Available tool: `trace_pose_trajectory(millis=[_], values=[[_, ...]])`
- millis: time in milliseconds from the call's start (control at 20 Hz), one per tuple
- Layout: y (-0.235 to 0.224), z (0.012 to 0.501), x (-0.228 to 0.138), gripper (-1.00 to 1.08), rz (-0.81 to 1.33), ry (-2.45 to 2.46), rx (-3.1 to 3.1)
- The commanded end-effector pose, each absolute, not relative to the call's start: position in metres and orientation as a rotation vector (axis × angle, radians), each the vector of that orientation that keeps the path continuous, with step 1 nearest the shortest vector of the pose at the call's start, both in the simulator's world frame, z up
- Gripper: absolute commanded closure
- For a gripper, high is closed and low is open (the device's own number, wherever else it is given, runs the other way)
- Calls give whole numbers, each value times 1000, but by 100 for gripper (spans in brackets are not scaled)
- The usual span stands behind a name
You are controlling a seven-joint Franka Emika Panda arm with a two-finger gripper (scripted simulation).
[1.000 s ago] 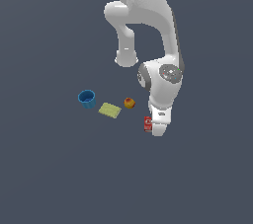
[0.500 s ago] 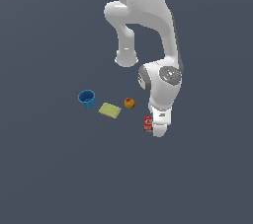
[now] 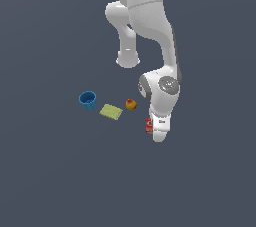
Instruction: Pick up a designated object from a clutter of objects.
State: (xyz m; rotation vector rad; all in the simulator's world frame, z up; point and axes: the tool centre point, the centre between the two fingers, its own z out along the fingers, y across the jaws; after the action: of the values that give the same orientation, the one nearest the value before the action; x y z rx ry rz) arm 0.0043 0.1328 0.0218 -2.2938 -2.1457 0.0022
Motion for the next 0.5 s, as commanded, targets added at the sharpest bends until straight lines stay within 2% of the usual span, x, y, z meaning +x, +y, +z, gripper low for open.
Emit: trace_pose_trajectory(millis=[0,100,150,450], values=[[133,16,5,-92,1,-2147,-2294],[133,15,5,-92,1,-2147,-2294],[133,15,5,108,1,-2147,-2294],[133,15,5,108,1,-2147,-2294]])
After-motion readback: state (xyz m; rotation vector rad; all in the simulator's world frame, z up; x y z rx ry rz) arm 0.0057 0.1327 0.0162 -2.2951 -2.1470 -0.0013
